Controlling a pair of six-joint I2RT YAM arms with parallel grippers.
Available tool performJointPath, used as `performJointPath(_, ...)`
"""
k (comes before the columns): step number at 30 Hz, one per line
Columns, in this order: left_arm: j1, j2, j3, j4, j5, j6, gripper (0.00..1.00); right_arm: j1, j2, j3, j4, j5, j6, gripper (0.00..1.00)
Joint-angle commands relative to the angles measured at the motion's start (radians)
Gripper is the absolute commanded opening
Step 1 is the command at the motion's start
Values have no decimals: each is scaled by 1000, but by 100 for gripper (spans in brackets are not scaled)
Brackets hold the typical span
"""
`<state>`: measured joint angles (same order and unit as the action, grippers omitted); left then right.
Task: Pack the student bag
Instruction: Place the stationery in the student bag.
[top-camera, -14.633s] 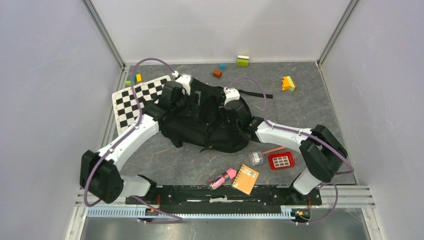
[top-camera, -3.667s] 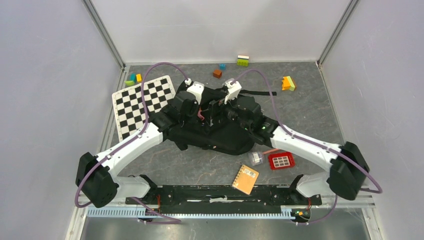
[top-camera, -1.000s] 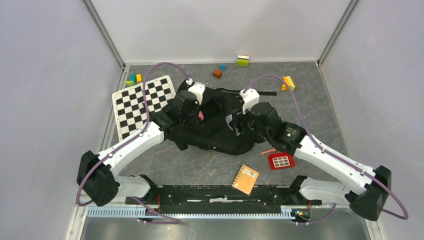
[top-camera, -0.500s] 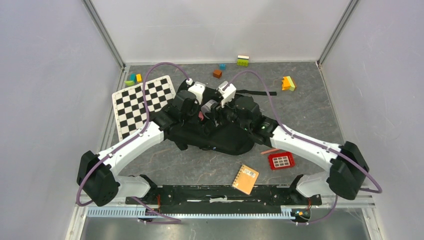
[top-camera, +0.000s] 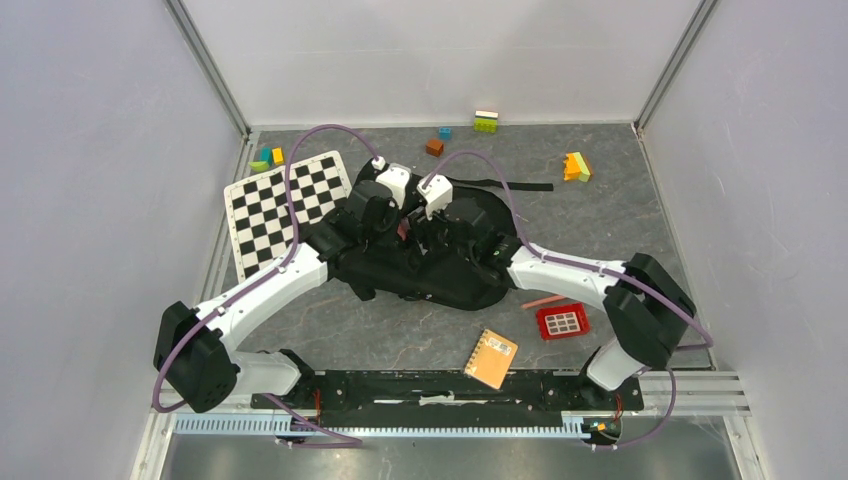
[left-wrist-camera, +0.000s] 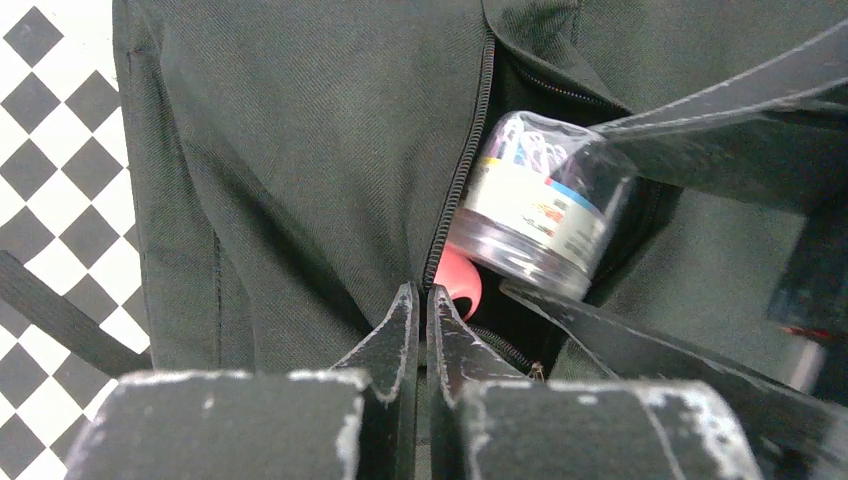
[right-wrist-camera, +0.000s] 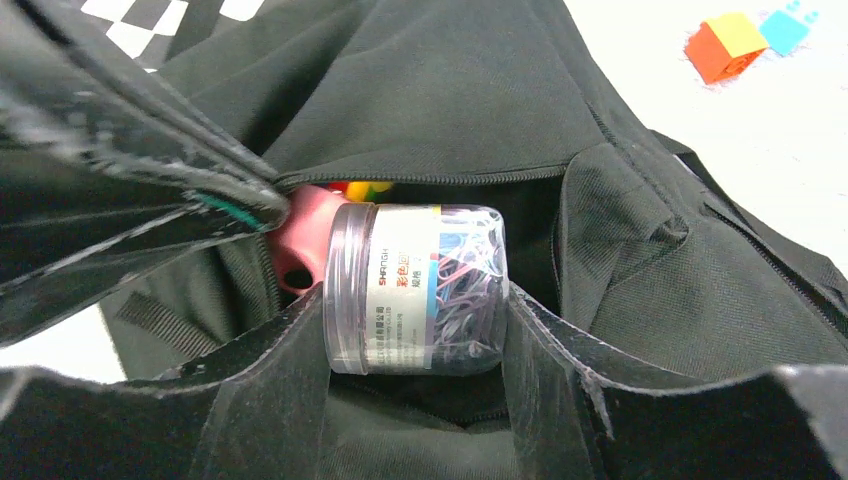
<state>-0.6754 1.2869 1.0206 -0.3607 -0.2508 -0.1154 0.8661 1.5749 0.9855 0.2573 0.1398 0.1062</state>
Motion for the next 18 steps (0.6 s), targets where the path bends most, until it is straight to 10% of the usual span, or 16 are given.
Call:
performJointPath(1, 0, -44, 19, 42, 32, -44, 2, 1, 46, 12, 176, 92, -26, 45)
performJointPath(18, 0, -23, 21, 41, 45, -50, 2, -11, 292, 21, 596, 94, -37, 54)
